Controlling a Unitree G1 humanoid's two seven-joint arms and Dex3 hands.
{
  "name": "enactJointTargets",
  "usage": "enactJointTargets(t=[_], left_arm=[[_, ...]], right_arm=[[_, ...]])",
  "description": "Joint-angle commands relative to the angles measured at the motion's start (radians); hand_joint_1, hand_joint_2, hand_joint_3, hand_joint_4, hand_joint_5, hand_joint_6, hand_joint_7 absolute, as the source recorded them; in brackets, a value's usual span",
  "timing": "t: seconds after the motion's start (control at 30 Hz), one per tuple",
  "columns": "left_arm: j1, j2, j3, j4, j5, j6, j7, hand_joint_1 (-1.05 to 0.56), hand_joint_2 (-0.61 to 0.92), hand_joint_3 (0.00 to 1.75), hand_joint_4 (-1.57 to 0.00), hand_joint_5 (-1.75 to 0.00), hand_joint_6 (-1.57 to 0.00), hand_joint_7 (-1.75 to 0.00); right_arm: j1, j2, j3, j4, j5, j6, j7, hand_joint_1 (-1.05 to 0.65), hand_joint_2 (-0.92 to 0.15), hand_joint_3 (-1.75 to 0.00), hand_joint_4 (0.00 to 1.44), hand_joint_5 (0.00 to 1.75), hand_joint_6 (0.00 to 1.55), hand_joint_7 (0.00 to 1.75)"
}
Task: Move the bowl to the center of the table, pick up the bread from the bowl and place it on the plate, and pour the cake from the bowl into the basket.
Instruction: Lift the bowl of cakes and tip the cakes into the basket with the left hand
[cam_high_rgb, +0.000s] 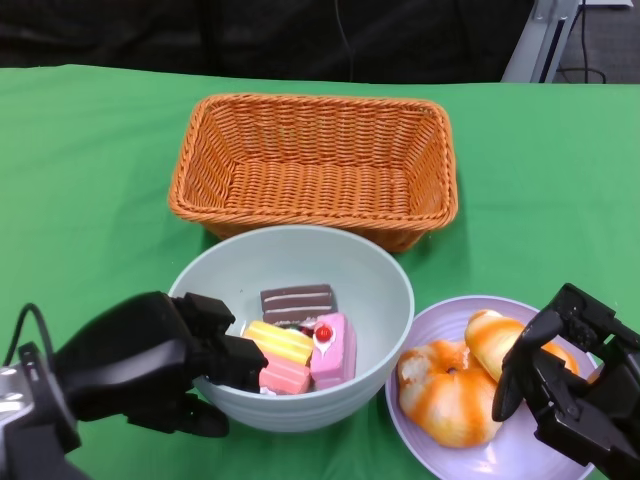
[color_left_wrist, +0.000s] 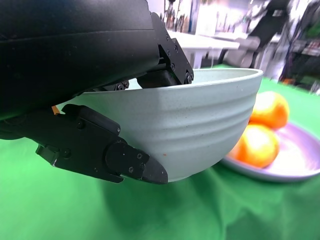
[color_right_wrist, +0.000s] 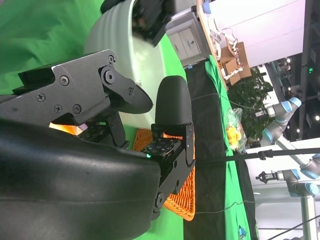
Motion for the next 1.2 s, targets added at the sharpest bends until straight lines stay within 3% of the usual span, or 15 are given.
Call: enactJointTargets(t=[0.03,0.07,0.2,0.3,0.47,0.63,0.8,1.0,1.2], left_arm=[[0.048,0.033,0.075,-0.098,-0.090,-0.016,-0.025,-0.23,0.70,0.62,-0.82,-1.68,-0.87,-1.18],[0.061,0.033,0.090,-0.120,-0.104,-0.013,-0.036,-0.20,0.61,0.76,-0.81,-1.72,-0.85,-1.25],[0.096,0.027,0.141,-0.198,-0.175,0.002,-0.081,-0.17,0.54,0.89,-0.80,-1.74,-0.79,-1.40],[0.101,0.017,0.160,-0.236,-0.245,0.024,-0.126,-0.14,0.52,1.00,-0.81,-1.70,-0.82,-1.32],[0.036,-0.065,0.171,-0.252,-0.351,0.145,-0.193,-0.14,0.51,1.10,-0.85,-1.63,-0.88,-1.24],[-0.075,-0.133,0.163,-0.195,-0.450,0.263,-0.305,-0.04,0.49,1.15,-0.75,-1.73,-0.80,-1.35],[-0.221,-0.212,0.161,-0.058,-0.484,0.306,-0.384,-0.05,0.59,0.97,-0.73,-1.64,-0.74,-1.31],[-0.431,-0.316,0.169,0.237,-0.425,0.247,-0.344,-0.12,0.64,0.89,-0.73,-1.64,-0.72,-1.28],[-0.581,-0.395,0.170,0.437,-0.373,0.239,-0.285,-0.12,0.76,0.73,-0.68,-1.72,-0.66,-1.34]], right_arm=[[-0.006,0.001,-0.005,0.014,-0.004,-0.013,-0.004,-0.07,-0.77,-0.88,0.68,1.75,0.55,1.52],[-0.007,0.003,-0.006,0.018,-0.008,-0.015,-0.005,-0.08,-0.77,-0.88,0.68,1.75,0.56,1.52],[-0.013,0.001,-0.009,0.032,-0.007,-0.017,0.005,-0.08,-0.76,-0.89,0.67,1.75,0.55,1.52],[-0.015,-0.001,-0.008,0.038,-0.019,-0.017,0.001,-0.08,-0.75,-0.89,0.66,1.75,0.55,1.50],[-0.012,-0.015,0.004,0.042,-0.067,-0.016,-0.002,-0.09,-0.75,-0.88,0.65,1.75,0.55,1.48],[-0.008,-0.010,0.014,0.053,-0.098,-0.019,-0.003,-0.08,-0.78,-0.82,0.64,1.75,0.56,1.45],[-0.005,-0.006,0.029,0.066,-0.112,-0.020,0.002,-0.05,-0.80,-0.82,0.63,1.75,0.55,1.46],[-0.002,-0.004,0.042,0.083,-0.134,-0.021,-0.004,-0.05,-0.77,-0.86,0.63,1.75,0.53,1.51],[-0.003,0.006,0.044,0.118,-0.131,-0.046,0.008,-0.03,-0.78,-0.88,0.64,1.75,0.52,1.53]])
